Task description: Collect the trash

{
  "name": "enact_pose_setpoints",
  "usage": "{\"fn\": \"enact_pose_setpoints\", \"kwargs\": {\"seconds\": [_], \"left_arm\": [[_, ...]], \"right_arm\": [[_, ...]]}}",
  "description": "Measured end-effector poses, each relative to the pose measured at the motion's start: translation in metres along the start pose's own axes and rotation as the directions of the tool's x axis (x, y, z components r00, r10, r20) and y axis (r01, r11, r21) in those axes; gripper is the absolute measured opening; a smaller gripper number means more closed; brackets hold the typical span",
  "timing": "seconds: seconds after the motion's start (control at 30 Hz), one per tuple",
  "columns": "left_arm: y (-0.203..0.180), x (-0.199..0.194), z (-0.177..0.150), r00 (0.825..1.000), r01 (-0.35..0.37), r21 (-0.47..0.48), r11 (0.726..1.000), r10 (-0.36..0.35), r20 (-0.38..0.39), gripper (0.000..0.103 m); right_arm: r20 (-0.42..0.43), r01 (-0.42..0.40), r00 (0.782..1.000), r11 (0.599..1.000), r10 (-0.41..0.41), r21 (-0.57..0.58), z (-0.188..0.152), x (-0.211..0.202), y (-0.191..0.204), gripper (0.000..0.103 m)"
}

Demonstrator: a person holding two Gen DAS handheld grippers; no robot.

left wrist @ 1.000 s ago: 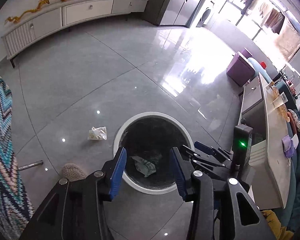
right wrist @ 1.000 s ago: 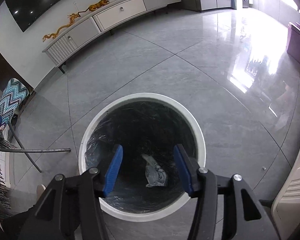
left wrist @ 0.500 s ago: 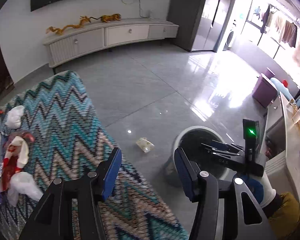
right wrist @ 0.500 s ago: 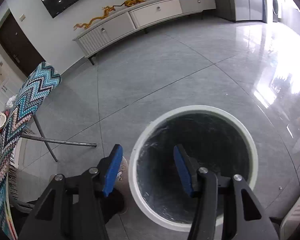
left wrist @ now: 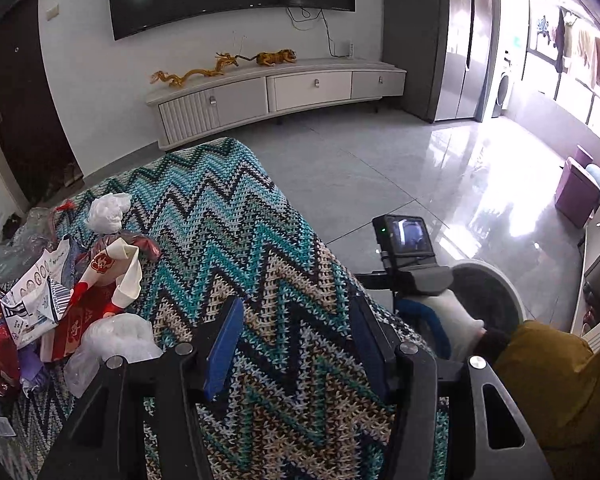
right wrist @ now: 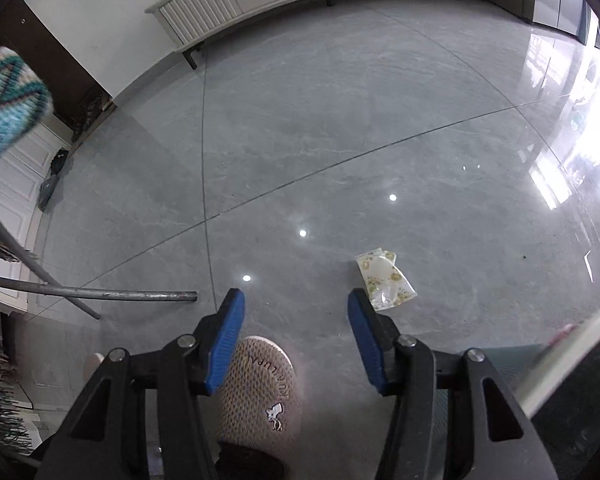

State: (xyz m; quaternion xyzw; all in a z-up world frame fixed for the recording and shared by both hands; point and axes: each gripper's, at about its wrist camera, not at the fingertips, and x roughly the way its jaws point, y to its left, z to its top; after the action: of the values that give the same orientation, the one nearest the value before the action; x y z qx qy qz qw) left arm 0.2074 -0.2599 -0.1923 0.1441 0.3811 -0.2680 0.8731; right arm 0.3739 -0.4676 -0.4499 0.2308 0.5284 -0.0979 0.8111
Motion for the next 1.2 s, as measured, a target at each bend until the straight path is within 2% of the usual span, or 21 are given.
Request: {"fn": "enact_pose_setpoints", "kwargs": {"seconds": [0.1,0.2,0.37,0.5,0.77,0.97,1.07,1.13,1.17,1.2], "left_arm": [[0.001,0.005,-0.004,1.000,-0.022,0.002,1.000,0.022,0.006,0.052],[0.000,0.005,-0.006,0.999,-0.045,0.000,0.999,0.045,0.016,0.052],[-0.006,0.010,-0.010,0.999,-0.053,0.009,0.999,0.053,-0.003,0.055],[-0.008,0.012,-0.011,0.999,-0.036,0.009,0.999,0.037,-0.017,0.055],[-0.007,0.016,-0.010,0.999,-0.017,-0.018,1.000,0.016,-0.051,0.056],[-0.005,0.017,-0.009,0.999,-0.007,-0.028,1.000,0.005,-0.054,0.057],[-0.005,0.018,-0.009,0.999,-0.006,-0.028,1.000,0.004,-0.054,0.057],[-0.004,0.018,-0.009,0.998,-0.004,-0.030,1.000,0.003,-0.055,0.057],[-0.004,0.018,-0.009,0.998,-0.003,-0.032,0.999,0.001,-0.055,0.057],[-0.004,0.018,-0.009,0.999,-0.002,-0.033,0.999,0.000,-0.055,0.057]], "right_arm": [[-0.034,0.074,0.997,0.997,-0.074,0.005,-0.002,0.049,-0.003,0.056],[-0.058,0.185,0.981,0.983,-0.185,-0.008,-0.010,0.091,-0.012,0.056],[-0.088,0.350,0.930,0.933,-0.357,-0.082,-0.013,0.145,-0.028,0.058],[-0.076,0.425,0.899,0.902,-0.431,-0.079,-0.007,0.164,-0.039,0.060],[-0.112,0.422,0.901,0.907,-0.420,-0.005,-0.004,0.191,-0.062,0.060],[-0.187,0.325,0.930,0.946,-0.316,0.019,-0.015,0.205,-0.066,0.058],[-0.201,0.304,0.936,0.952,-0.290,0.043,-0.020,0.201,-0.064,0.035],[-0.212,0.297,0.935,0.954,-0.285,0.029,-0.024,0.199,-0.060,0.011],[-0.217,0.284,0.938,0.958,-0.269,0.038,-0.027,0.196,-0.059,0.002],[-0.212,0.263,0.946,0.963,-0.245,0.060,-0.029,0.192,-0.059,0.002]]}}
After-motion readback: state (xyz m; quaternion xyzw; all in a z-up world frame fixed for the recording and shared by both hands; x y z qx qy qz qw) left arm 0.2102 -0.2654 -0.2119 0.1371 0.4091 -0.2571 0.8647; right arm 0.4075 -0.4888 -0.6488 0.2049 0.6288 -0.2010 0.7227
